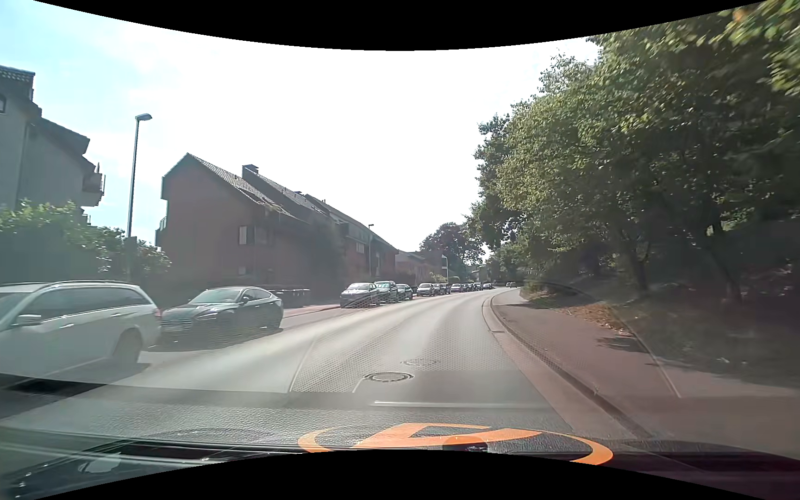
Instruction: Follow the waypoints while adhering to traffic rules and regulations
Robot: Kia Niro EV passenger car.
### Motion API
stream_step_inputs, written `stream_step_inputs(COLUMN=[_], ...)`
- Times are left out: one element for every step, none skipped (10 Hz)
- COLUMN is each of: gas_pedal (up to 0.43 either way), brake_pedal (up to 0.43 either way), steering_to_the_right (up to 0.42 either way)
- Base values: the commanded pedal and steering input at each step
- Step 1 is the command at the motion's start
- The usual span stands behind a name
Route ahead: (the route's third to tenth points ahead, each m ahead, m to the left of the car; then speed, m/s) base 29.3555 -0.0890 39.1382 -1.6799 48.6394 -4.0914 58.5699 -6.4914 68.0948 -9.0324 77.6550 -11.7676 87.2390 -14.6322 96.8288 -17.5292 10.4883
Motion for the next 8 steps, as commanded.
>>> stream_step_inputs(gas_pedal=[0.118,0.118,0.118,0.118,0.118,0.118,0.118,0.118], brake_pedal=[0.0,0.0,0.0,0.0,0.0,0.0,0.0,0.0], steering_to_the_right=[0.019,0.02,0.02,0.02,0.02,0.021,0.021,0.021])
